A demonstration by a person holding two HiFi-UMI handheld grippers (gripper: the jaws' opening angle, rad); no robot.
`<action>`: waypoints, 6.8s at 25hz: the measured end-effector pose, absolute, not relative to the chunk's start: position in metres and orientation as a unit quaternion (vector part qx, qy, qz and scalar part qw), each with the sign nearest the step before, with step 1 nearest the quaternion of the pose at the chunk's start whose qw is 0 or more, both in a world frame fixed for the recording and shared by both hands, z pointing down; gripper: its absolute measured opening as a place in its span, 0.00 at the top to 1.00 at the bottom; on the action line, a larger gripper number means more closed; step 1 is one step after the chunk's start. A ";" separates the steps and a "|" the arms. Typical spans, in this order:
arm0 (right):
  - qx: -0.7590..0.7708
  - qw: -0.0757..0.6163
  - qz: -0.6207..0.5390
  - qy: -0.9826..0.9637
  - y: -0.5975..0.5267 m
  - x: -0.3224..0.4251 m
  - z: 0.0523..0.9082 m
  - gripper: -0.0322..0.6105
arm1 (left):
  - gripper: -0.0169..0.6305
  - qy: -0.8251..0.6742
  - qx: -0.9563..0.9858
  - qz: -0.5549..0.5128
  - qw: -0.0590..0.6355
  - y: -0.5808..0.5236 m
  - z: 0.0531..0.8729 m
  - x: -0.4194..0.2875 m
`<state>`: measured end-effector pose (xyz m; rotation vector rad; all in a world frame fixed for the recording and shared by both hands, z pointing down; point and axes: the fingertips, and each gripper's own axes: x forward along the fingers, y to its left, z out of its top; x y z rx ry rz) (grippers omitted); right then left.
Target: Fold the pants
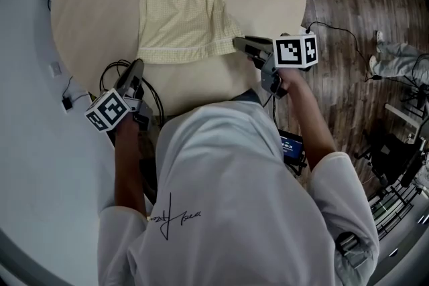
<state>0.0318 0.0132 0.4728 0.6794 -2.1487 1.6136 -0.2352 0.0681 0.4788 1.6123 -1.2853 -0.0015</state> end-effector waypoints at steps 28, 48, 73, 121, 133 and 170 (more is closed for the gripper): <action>0.176 0.089 0.632 -0.750 -0.040 0.021 0.441 0.90 | 0.85 -0.557 0.683 -0.012 0.473 0.031 0.453 -0.258; 0.162 0.000 0.670 -0.725 -0.082 0.014 0.441 0.90 | 0.85 -0.556 0.689 -0.004 0.465 -0.013 0.449 -0.265; 0.198 -0.043 0.680 -0.705 -0.141 0.011 0.464 0.90 | 0.85 -0.556 0.680 -0.018 0.478 -0.078 0.463 -0.269; 0.249 -0.167 0.749 -0.591 -0.228 -0.004 0.524 0.80 | 0.83 -0.545 0.614 -0.162 0.548 -0.175 0.518 -0.292; 0.283 -0.223 0.717 -0.597 -0.261 0.012 0.508 0.59 | 0.83 -0.555 0.614 -0.154 0.539 -0.182 0.518 -0.306; 0.329 -0.085 0.596 -0.728 -0.206 -0.004 0.442 0.93 | 0.89 -0.568 0.711 -0.067 0.409 -0.136 0.422 -0.271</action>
